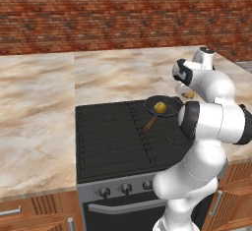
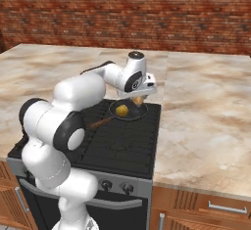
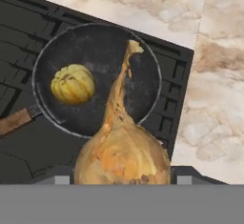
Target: Put the onion and squash in the pan. Then turn on the rear right burner and set the heat to medium.
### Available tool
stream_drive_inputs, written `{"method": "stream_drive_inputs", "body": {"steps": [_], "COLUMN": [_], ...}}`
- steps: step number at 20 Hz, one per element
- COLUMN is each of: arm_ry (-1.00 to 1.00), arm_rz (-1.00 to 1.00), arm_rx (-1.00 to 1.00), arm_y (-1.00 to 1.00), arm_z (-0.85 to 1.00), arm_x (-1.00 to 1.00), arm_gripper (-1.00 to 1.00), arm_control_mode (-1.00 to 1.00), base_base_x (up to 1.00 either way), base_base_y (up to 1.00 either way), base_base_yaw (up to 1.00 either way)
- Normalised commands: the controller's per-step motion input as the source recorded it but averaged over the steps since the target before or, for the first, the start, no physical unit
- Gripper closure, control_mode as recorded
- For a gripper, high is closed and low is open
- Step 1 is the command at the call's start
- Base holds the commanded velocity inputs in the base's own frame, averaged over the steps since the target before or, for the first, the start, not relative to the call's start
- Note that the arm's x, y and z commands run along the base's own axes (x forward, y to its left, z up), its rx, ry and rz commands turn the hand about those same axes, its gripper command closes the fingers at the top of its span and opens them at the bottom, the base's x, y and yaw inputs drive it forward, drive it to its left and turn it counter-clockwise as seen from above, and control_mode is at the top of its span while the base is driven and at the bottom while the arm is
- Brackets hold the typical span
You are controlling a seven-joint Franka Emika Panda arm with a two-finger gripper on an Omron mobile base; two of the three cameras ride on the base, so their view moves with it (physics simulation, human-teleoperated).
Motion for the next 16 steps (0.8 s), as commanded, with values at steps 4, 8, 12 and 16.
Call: {"method": "stream_drive_inputs", "body": {"steps": [4, 8, 12, 16], "arm_ry": [0.08, 0.05, 0.08, 0.04], "arm_rz": [0.02, 0.00, 0.00, 0.00], "arm_rx": [0.00, 0.00, -0.04, -0.03], "arm_y": [0.56, 0.23, 0.04, 0.00], "arm_z": [0.00, 0.00, -0.20, -0.25], "arm_x": [0.84, 0.83, 0.62, 0.01], "arm_gripper": [1.00, 1.00, 1.00, 1.00], "arm_control_mode": [-1.00, -1.00, -1.00, -1.00], "base_base_x": [0.00, 0.00, 0.00, 0.00], "base_base_y": [0.00, 0.00, 0.00, 0.00], "base_base_yaw": [0.00, 0.00, 0.00, 0.00]}}
